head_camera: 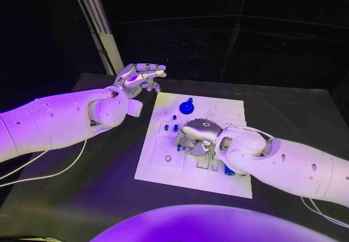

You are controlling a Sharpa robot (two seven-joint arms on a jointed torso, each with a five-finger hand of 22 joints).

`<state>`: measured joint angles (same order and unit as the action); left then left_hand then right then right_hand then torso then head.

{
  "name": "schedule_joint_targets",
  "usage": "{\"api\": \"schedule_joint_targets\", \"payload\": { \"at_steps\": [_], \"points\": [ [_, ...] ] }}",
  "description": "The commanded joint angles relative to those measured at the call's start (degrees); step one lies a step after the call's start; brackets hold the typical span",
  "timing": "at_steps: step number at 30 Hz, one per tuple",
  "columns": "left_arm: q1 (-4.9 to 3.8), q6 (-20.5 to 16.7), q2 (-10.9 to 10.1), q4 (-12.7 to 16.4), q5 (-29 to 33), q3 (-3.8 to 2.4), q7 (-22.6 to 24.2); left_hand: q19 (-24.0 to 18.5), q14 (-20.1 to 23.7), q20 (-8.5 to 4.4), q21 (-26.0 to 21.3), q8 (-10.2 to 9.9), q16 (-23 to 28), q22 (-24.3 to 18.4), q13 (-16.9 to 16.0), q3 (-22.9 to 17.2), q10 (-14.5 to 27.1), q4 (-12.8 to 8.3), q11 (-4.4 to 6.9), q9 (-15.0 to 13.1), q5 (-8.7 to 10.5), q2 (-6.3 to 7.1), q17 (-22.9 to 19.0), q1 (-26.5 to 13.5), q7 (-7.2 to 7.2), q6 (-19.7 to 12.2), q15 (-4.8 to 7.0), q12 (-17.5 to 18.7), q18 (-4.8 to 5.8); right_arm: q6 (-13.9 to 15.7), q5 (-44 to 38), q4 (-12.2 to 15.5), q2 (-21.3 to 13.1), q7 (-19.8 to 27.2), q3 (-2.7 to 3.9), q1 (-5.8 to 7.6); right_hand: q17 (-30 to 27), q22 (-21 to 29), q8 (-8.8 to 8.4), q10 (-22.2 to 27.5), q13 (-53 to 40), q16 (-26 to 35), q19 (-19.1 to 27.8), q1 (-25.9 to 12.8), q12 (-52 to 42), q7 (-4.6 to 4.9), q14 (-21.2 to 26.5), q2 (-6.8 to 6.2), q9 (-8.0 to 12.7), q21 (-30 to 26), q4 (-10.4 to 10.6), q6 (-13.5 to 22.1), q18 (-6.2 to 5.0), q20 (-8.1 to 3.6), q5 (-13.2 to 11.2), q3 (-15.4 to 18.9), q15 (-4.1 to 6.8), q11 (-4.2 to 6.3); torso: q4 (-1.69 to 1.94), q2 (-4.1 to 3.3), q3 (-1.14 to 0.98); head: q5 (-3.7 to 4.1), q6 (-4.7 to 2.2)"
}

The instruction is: Assemble the parts on the task board

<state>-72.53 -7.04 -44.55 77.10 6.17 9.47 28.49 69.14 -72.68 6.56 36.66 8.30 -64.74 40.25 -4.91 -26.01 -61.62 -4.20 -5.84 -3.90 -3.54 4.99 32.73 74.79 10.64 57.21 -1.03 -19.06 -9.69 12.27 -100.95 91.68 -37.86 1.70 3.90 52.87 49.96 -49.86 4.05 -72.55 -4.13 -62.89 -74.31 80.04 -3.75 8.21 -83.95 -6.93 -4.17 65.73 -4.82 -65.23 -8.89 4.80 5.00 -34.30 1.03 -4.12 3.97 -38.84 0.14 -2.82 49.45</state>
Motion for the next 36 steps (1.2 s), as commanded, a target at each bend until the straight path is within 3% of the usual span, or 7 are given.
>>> {"api": "schedule_joint_targets", "payload": {
  "at_steps": [1,17,27,36],
  "points": [
    [-0.09,0.8,0.1,0.0,0.2,-0.05,0.0,-0.2,0.5,0.0,-0.3,0.2,0.2,-0.1,0.0,0.2,0.4,0.0,-0.09,0.0,0.08,-0.13,-0.1,0.4,-0.16,-0.4,0.11,-0.4,-0.77,-0.8,-3.0,0.2,0.1,-0.8,-0.1,-0.05,-0.2,0.0,-0.34,0.2,0.0,0.0,0.5,-0.4,-0.1,0.29,-0.1,0.06,0.1,0.3,-0.1,0.4,1.0,0.03,0.3,0.5,-0.06,-0.03,0.0,0.04,-0.06,0.0,0.04],
    [-0.09,0.9,0.0,-0.1,0.2,-0.04,-0.2,-0.2,0.5,0.01,-0.3,0.2,0.3,-0.1,0.0,0.2,0.5,0.0,-0.11,0.1,0.08,-0.13,-0.2,0.4,-0.14,-0.5,0.1,-0.4,-0.77,-0.9,-4.8,0.7,-0.1,-0.6,-0.12,-0.13,-0.4,0.1,-0.34,0.5,0.0,0.1,0.8,-0.9,0.0,0.31,0.1,-0.29,0.1,0.3,-0.1,0.6,0.97,0.18,0.4,1.2,-0.14,-0.07,-0.01,0.07,-0.14,0.03,0.19],
    [-0.09,1.0,-0.1,-0.1,0.2,-0.04,-0.3,-0.2,0.5,0.02,-0.3,0.2,0.3,-0.1,0.0,0.3,0.5,0.0,-0.12,0.1,0.08,-0.15,-0.2,0.3,-0.13,-0.5,0.09,-0.5,-0.76,-0.2,-2.9,0.5,-0.3,0.4,-0.13,-0.13,-2.6,2.3,-0.62,6.5,0.6,1.5,2.5,-5.5,0.2,0.91,0.8,-3.27,0.5,-1.1,2.1,5.1,0.55,1.22,1.6,5.9,-1.21,-1.27,-0.06,0.15,-0.17,0.01,0.25],
    [-0.09,1.3,0.0,-0.3,0.2,-0.04,-0.3,-0.2,0.5,0.03,-0.4,0.2,0.3,-0.1,0.0,0.4,0.6,0.0,-0.14,0.1,0.11,-0.13,-0.2,0.3,-0.12,-0.6,0.07,-0.5,-0.76,2.9,-1.5,0.5,-0.5,1.3,-0.13,-0.13,-3.4,3.3,-0.51,8.8,0.5,2.0,3.1,-5.3,0.0,1.21,1.0,-2.95,0.4,-1.8,2.5,6.7,0.36,1.58,3.2,7.9,-1.48,-1.68,-0.07,0.18,-0.21,0.14,0.05]
  ]
}}
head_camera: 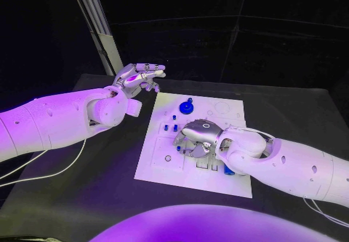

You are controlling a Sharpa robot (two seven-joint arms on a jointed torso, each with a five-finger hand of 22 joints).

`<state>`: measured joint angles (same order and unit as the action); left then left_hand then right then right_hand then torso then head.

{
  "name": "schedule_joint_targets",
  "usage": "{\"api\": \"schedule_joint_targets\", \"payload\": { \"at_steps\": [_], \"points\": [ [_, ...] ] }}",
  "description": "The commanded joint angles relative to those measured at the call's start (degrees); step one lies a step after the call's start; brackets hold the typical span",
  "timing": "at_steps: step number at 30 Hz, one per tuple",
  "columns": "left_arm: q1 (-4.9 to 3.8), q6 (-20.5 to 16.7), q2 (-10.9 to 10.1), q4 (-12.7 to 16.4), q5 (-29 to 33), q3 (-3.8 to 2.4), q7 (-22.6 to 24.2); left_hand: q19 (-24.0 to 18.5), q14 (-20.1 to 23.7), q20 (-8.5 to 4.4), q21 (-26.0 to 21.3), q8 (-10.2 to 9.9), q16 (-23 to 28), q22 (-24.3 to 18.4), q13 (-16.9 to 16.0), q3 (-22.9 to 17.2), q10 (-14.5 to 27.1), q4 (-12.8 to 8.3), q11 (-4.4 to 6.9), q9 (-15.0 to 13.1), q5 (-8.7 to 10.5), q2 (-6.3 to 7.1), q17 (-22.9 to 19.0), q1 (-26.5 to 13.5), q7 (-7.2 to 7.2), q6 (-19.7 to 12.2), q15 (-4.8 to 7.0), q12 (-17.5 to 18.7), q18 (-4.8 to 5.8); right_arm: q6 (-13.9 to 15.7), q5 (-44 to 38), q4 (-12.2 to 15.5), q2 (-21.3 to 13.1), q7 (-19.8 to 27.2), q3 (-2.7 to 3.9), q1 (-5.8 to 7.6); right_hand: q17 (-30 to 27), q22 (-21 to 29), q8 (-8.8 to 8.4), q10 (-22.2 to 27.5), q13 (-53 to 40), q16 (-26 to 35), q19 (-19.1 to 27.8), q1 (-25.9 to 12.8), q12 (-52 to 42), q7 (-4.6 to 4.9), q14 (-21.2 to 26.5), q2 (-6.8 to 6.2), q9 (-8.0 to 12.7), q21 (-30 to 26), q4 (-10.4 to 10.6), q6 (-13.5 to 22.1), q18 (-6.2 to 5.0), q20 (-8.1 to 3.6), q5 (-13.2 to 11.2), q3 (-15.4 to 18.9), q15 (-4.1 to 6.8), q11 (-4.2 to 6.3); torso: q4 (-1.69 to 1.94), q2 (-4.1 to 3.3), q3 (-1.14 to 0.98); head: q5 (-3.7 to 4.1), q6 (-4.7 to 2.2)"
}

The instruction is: Assemble the parts on the task board

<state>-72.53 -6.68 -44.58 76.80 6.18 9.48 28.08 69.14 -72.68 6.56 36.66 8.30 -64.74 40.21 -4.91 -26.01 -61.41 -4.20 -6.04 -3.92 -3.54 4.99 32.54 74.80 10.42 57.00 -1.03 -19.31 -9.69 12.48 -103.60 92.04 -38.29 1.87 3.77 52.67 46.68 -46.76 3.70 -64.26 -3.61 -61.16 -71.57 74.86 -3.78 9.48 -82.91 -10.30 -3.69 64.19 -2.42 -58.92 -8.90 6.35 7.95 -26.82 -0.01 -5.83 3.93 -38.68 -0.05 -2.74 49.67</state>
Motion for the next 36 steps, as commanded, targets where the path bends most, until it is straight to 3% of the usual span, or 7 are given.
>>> {"api": "schedule_joint_targets", "payload": {
  "at_steps": [1,6,11,16,21,26,36],
  "points": [
    [-0.09,1.0,0.1,0.0,0.2,-0.05,0.1,-0.2,0.5,0.03,-0.4,0.2,0.3,-0.1,0.0,0.4,0.4,-0.1,0.07,0.1,0.11,-0.13,-0.1,0.3,0.1,-0.4,0.07,-0.3,-0.76,3.3,1.4,0.2,-0.2,1.2,0.01,0.07,-0.2,0.3,-0.17,0.6,0.0,0.3,0.4,0.0,0.0,-0.05,0.0,0.43,-0.1,-0.3,0.1,0.5,0.35,0.05,0.3,0.5,-0.47,0.02,-0.03,-0.01,-0.04,0.1,-0.22],
    [-0.09,1.0,0.0,-0.1,0.2,-0.05,0.1,-0.2,0.5,0.03,-0.4,0.2,0.3,-0.1,0.0,0.4,0.4,-0.1,0.07,0.1,0.11,-0.13,-0.1,0.3,0.1,-0.4,0.07,-0.3,-0.76,6.7,3.3,1.4,-1.7,1.2,0.02,0.06,-0.4,0.3,-0.1,0.8,-0.1,0.4,0.4,0.3,-0.2,0.15,0.0,1.06,-0.1,-0.3,0.3,0.7,0.34,0.16,1.0,0.7,-0.54,-0.08,-0.05,0.0,-0.09,0.45,-0.54],
    [-0.08,1.1,0.0,0.0,0.2,-0.04,0.0,-0.2,0.5,0.03,-0.4,0.2,0.3,-0.1,0.0,0.4,0.4,-0.1,0.07,0.1,0.11,-0.13,-0.1,0.3,0.1,-0.4,0.07,-0.3,-0.76,8.1,7.3,4.8,-6.7,0.0,0.13,0.14,-0.5,0.3,0.04,0.4,-0.1,0.4,0.4,0.2,-0.5,0.37,0.0,1.23,-0.2,-0.3,0.5,0.5,0.35,0.22,1.2,0.9,-0.6,-0.14,-0.03,0.15,-0.03,1.01,-0.97],
    [-0.08,1.1,-0.1,-0.1,0.2,-0.02,-0.1,-0.2,0.5,0.03,-0.4,0.2,0.3,-0.1,0.0,0.4,0.4,-0.1,0.07,0.1,0.11,-0.13,-0.1,0.3,0.1,-0.4,0.07,-0.3,-0.76,6.6,11.3,7.8,-12.3,-3.6,1.75,1.32,-0.6,0.3,-0.05,0.3,-0.1,0.4,0.4,-0.6,-0.7,0.38,0.0,0.58,-0.2,-0.2,1.2,0.6,0.34,0.33,0.7,2.3,-0.68,-0.16,-0.37,0.21,-0.13,1.91,-1.8],
    [-0.07,1.2,0.0,-0.2,0.2,0.06,-0.1,-0.2,0.5,0.03,-0.4,0.2,0.3,-0.1,0.0,0.4,0.4,-0.1,0.07,0.1,0.11,-0.13,-0.1,0.3,0.1,-0.4,0.07,-0.3,-0.76,4.7,12.7,8.9,-15.7,-6.4,2.74,3.01,-0.9,0.5,-0.15,1.1,-0.1,0.5,0.4,-0.6,-0.6,0.11,0.1,0.06,-0.1,-0.3,1.6,1.2,0.31,0.34,0.4,4.3,-0.64,-0.09,-0.54,0.28,-0.28,2.57,-2.47],
    [-0.06,1.3,0.1,-0.3,0.2,0.38,-0.1,-0.2,0.5,0.03,-0.4,0.2,0.3,-0.1,0.0,0.4,0.4,-0.1,0.07,0.1,0.11,-0.13,-0.1,0.3,0.1,-0.4,0.07,-0.3,-0.76,2.8,12.6,8.8,-17.3,-8.3,3.0,3.61,-1.3,0.5,-0.07,1.3,-0.1,0.7,0.4,-0.4,-0.7,-0.03,0.1,0.12,-0.1,-0.3,1.8,1.3,0.32,0.33,0.3,5.1,-0.62,-0.01,-0.22,0.29,-0.16,3.18,-2.88],
    [-0.02,1.5,0.4,-0.6,0.2,0.73,-0.2,-0.2,0.6,0.05,-0.4,0.2,0.3,-0.1,0.0,0.5,0.4,-0.1,0.06,0.1,0.16,-0.12,-0.2,0.3,0.1,-0.4,0.06,-0.3,-0.76,-0.5,9.3,7.7,-17.4,-10.3,3.11,3.88,-2.3,1.4,-0.04,2.1,-0.1,1.4,0.7,0.4,-0.7,-0.34,0.3,0.38,-0.2,-0.9,2.1,1.5,0.19,0.33,0.2,6.8,-0.61,0.1,-0.4,0.21,-0.14,3.61,-3.2]
  ]
}}
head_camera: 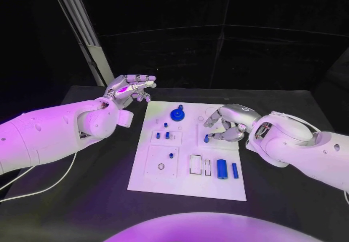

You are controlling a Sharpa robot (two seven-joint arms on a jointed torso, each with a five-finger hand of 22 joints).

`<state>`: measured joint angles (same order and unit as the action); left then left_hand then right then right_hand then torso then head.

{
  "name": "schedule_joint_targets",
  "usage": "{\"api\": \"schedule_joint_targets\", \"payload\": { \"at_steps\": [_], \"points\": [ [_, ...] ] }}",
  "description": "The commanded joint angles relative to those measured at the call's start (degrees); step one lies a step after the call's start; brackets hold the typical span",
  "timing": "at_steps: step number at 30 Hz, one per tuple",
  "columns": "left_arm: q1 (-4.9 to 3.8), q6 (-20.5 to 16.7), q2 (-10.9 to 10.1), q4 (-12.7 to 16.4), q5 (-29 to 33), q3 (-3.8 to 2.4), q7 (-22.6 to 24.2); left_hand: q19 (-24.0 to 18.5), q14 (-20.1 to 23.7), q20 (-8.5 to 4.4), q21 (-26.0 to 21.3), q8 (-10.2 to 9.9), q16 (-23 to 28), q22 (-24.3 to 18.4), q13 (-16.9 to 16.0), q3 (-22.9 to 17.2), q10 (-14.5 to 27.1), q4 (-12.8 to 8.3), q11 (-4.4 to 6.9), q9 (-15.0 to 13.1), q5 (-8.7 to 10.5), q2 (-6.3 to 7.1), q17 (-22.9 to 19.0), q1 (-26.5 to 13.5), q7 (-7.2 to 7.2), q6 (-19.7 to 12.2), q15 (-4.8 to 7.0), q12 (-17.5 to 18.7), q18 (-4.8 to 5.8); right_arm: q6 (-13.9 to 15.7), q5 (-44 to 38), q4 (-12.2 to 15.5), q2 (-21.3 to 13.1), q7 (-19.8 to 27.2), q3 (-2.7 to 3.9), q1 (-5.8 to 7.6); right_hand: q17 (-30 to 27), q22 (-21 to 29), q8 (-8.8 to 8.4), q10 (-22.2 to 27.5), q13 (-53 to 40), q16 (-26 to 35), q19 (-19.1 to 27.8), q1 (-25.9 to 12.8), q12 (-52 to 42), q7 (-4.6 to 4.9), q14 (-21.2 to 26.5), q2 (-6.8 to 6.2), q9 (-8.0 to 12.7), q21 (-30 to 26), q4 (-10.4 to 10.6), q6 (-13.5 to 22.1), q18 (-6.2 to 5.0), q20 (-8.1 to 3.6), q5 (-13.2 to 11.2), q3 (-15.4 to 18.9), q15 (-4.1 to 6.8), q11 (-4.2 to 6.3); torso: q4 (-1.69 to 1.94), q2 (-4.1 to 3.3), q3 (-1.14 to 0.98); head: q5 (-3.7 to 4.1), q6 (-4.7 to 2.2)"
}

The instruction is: Assemble the parts on the task board

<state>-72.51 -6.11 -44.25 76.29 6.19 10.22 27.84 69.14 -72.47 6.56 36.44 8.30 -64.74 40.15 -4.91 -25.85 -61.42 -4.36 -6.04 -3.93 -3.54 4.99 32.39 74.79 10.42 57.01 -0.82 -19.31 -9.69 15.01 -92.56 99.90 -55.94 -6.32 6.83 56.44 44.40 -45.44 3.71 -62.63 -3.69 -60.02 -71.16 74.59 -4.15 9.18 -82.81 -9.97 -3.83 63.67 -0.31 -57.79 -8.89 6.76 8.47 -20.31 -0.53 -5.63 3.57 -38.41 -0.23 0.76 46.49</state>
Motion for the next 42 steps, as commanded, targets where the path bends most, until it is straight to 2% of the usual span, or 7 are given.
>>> {"api": "schedule_joint_targets", "payload": {
  "at_steps": [1,11,16,21,27,38,42],
  "points": [
    [-0.04,0.9,0.1,-0.1,0.2,0.0,0.1,-0.2,0.4,0.05,-0.2,0.2,0.3,-0.1,0.0,0.3,0.4,0.1,0.06,0.1,0.16,-0.12,-0.1,0.3,0.1,-0.4,-0.16,-0.3,-0.76,-3.3,-2.0,-0.3,0.3,-2.2,0.05,0.12,-0.1,0.1,-0.02,0.5,0.0,0.3,0.3,0.8,-0.3,-0.07,0.2,0.13,-0.1,-0.4,0.0,0.3,0.18,-0.09,-0.3,0.5,-0.07,-0.09,-0.04,-0.06,0.03,0.1,-0.02],
    [-0.02,0.8,0.0,0.0,0.2,0.05,0.1,-0.2,0.4,0.05,-0.2,0.2,0.3,-0.1,0.0,0.3,0.4,0.1,0.06,0.1,0.16,-0.12,-0.1,0.3,0.1,-0.4,-0.16,-0.3,-0.76,-7.9,-3.7,-1.8,2.2,-2.7,0.03,0.12,-0.4,0.4,0.03,-0.1,-0.1,0.5,0.4,1.3,-1.0,-0.35,0.2,0.65,-0.1,-0.6,0.4,0.0,0.14,-0.19,-0.4,1.3,0.09,0.17,0.12,-0.17,0.03,0.04,0.29],
    [-0.02,0.8,-0.1,0.0,0.2,0.05,0.1,-0.2,0.4,0.05,-0.2,0.2,0.3,-0.1,0.0,0.3,0.4,0.1,0.06,0.1,0.16,-0.12,-0.1,0.3,0.1,-0.4,-0.16,-0.3,-0.76,-9.5,-3.5,-2.3,2.6,-2.7,0.02,0.11,-0.5,0.4,0.05,-0.7,-0.1,0.6,0.3,1.6,-1.4,-0.46,0.2,0.94,-0.1,-0.6,0.6,-0.2,0.14,-0.29,-0.4,1.6,0.21,0.31,-0.01,-0.09,-0.03,0.09,0.52],
    [-0.02,0.7,-0.1,-0.1,0.2,0.05,0.1,-0.2,0.4,0.05,-0.2,0.2,0.3,-0.1,0.0,0.3,0.4,0.1,0.06,0.1,0.16,-0.12,-0.1,0.3,0.1,-0.4,-0.16,-0.3,-0.76,-9.9,-3.5,-2.7,3.2,-2.5,0.02,0.11,-0.6,0.3,0.19,-1.8,-0.1,0.6,0.2,2.3,-2.0,-0.58,0.1,1.72,-0.2,-0.5,0.8,-0.8,0.18,-0.44,-0.4,1.4,0.37,0.5,-0.1,-0.1,-0.12,0.15,0.46],
    [-0.02,0.6,0.0,-0.1,0.2,0.05,0.1,-0.2,0.4,0.06,-0.3,0.2,0.3,-0.1,0.0,0.4,0.5,0.0,0.06,0.1,0.17,-0.18,0.0,0.3,0.1,-0.4,-0.17,-0.4,-0.76,-9.1,-3.5,-3.0,3.9,-2.0,0.01,0.1,0.0,-0.7,0.66,-4.6,-0.2,0.1,-0.5,3.4,-3.2,-0.69,-0.2,3.09,-0.4,0.2,1.1,-2.7,0.38,-0.77,-1.2,0.0,0.76,1.0,-0.03,-0.07,-0.1,0.31,0.38],
    [-0.02,0.5,0.0,-0.1,0.2,0.05,0.0,-0.2,0.4,0.06,-0.3,0.2,0.3,-0.1,0.0,0.4,0.5,0.0,0.06,0.1,0.17,-0.18,0.0,0.3,0.1,-0.4,-0.17,-0.4,-0.76,-8.4,-3.5,-3.3,4.5,-1.6,0.0,0.08,1.2,-2.0,0.86,-6.6,-0.2,-1.0,-1.3,4.1,-3.4,-0.94,-0.6,3.57,-0.5,1.3,1.4,-4.6,0.64,-1.15,-2.0,-1.7,1.16,1.48,-0.06,-0.07,-0.1,0.24,0.4],
    [-0.02,0.5,-0.1,-0.1,0.2,0.05,0.0,-0.2,0.4,0.06,-0.3,0.2,0.3,-0.1,0.0,0.4,0.5,0.0,0.06,0.1,0.17,-0.18,0.0,0.3,0.1,-0.4,-0.17,-0.4,-0.76,-8.5,-4.1,-3.3,4.5,-2.0,0.0,0.07,2.0,-3.0,1.52,-8.6,-0.5,-1.7,-1.8,6.0,-3.9,-1.53,-0.8,4.49,-0.7,2.0,0.5,-6.5,0.76,-1.63,-3.8,-3.5,1.78,2.15,-0.05,-0.09,-0.11,0.24,0.45]
  ]
}}
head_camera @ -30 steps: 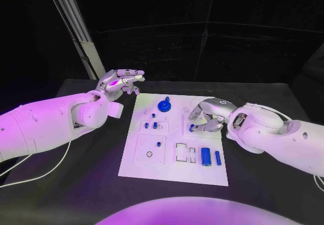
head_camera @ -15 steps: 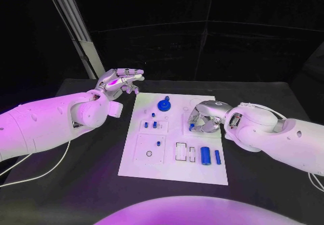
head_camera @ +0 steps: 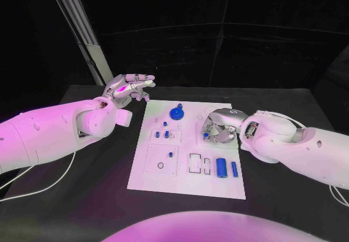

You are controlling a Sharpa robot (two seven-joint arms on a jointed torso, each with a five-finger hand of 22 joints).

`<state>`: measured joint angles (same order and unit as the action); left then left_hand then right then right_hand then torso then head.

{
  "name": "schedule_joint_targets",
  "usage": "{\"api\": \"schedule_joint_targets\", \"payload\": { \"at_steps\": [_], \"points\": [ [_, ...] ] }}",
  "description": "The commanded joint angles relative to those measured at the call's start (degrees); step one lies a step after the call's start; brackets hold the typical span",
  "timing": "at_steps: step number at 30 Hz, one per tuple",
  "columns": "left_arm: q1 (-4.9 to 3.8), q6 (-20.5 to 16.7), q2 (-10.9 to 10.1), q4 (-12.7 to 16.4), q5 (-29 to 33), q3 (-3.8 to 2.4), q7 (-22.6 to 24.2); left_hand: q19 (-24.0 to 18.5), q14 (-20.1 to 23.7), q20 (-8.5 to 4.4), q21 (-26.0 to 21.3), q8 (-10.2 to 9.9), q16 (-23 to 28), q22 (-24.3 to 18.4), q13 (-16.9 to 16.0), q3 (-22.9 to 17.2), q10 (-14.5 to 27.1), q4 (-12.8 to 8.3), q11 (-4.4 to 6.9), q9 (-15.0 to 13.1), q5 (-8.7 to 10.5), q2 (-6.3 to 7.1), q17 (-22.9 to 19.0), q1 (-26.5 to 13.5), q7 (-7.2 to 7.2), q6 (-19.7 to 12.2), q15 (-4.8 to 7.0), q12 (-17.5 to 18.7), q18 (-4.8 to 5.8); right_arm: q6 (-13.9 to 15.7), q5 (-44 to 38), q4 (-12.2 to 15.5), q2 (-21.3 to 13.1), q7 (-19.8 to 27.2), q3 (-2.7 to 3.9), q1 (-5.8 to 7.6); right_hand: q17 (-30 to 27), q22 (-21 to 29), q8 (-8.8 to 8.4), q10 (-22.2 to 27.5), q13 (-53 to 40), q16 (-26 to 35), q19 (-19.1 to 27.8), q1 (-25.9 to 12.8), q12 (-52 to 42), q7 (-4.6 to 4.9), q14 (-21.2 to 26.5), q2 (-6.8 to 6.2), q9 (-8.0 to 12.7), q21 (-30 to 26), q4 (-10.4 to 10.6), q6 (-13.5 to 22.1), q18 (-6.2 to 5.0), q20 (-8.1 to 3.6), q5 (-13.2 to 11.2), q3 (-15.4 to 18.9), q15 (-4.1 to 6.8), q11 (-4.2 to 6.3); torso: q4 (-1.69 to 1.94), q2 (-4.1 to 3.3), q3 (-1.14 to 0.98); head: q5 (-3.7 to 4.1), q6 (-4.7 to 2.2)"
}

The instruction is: Assemble the parts on the task board

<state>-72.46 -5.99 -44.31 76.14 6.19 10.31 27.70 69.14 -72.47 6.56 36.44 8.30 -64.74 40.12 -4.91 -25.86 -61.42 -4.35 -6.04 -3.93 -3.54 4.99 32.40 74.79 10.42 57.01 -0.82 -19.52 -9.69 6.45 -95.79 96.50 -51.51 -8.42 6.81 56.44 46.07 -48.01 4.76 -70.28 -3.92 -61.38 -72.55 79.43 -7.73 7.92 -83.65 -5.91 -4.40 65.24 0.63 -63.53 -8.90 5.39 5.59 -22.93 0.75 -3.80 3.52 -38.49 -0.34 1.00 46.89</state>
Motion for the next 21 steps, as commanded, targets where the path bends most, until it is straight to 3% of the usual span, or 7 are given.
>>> {"api": "schedule_joint_targets", "payload": {
  "at_steps": [1,6,12,21],
  "points": [
    [-0.07,0.4,0.0,0.0,0.2,-0.04,0.1,-0.2,0.4,0.06,-0.3,0.2,0.3,-0.1,0.0,0.4,0.5,0.0,0.06,0.1,0.17,-0.18,-0.1,0.3,0.1,-0.4,-0.16,-0.2,-0.76,0.1,-1.1,0.2,0.0,-0.1,0.02,0.07,0.5,-0.6,0.64,-1.5,-0.3,-0.5,-0.6,1.7,-0.5,-0.42,0.0,0.67,-0.2,0.6,-0.8,-1.3,0.81,-0.41,-1.4,-1.5,0.65,0.51,0.01,0.0,-0.02,0.02,0.05],
    [-0.07,0.4,-0.1,0.0,0.2,-0.04,0.1,-0.2,0.4,0.06,-0.3,0.2,0.3,-0.1,0.0,0.4,0.5,0.0,0.06,0.1,0.17,-0.18,-0.1,0.3,0.1,-0.4,-0.16,-0.2,-0.76,1.2,-1.8,0.7,-0.3,-0.3,0.02,0.06,1.0,-1.1,0.82,-2.2,-0.5,-0.9,-0.8,2.4,-0.6,-0.59,-0.1,0.92,-0.3,1.0,-1.4,-2.1,0.92,-0.69,-2.1,-2.5,0.85,0.78,0.01,0.02,-0.04,0.06,0.04],
    [-0.05,0.4,-0.2,0.0,0.2,-0.04,0.1,-0.2,0.4,0.06,-0.3,0.2,0.3,-0.1,0.0,0.4,0.5,0.0,0.06,0.1,0.17,-0.18,-0.1,0.3,0.1,-0.4,-0.16,-0.2,-0.76,5.6,-0.1,2.9,-1.7,1.0,0.04,0.05,1.2,-1.1,0.49,-2.0,-0.4,-1.1,-0.8,2.4,-0.1,-0.43,-0.1,0.57,-0.1,1.1,-1.7,-1.9,0.95,-0.78,-2.1,-3.1,0.81,0.63,-0.03,0.07,-0.12,0.1,-0.16],
    [0.11,0.4,-0.2,-0.2,0.2,-0.03,0.1,-0.1,0.4,0.07,-0.3,0.3,0.3,-0.1,0.0,0.5,0.6,0.1,0.05,0.1,0.17,-0.33,-0.1,0.3,0.11,-0.4,-0.17,-0.3,-0.76,10.8,4.1,6.2,-3.5,3.9,0.11,0.07,1.6,-1.4,0.06,-1.6,-0.4,-1.5,-0.9,2.3,0.4,-0.18,-0.2,0.32,0.0,1.3,-2.0,-1.5,1.0,-0.75,-1.7,-3.8,0.71,0.41,0.07,0.02,0.0,0.19,-0.62]
  ]
}}
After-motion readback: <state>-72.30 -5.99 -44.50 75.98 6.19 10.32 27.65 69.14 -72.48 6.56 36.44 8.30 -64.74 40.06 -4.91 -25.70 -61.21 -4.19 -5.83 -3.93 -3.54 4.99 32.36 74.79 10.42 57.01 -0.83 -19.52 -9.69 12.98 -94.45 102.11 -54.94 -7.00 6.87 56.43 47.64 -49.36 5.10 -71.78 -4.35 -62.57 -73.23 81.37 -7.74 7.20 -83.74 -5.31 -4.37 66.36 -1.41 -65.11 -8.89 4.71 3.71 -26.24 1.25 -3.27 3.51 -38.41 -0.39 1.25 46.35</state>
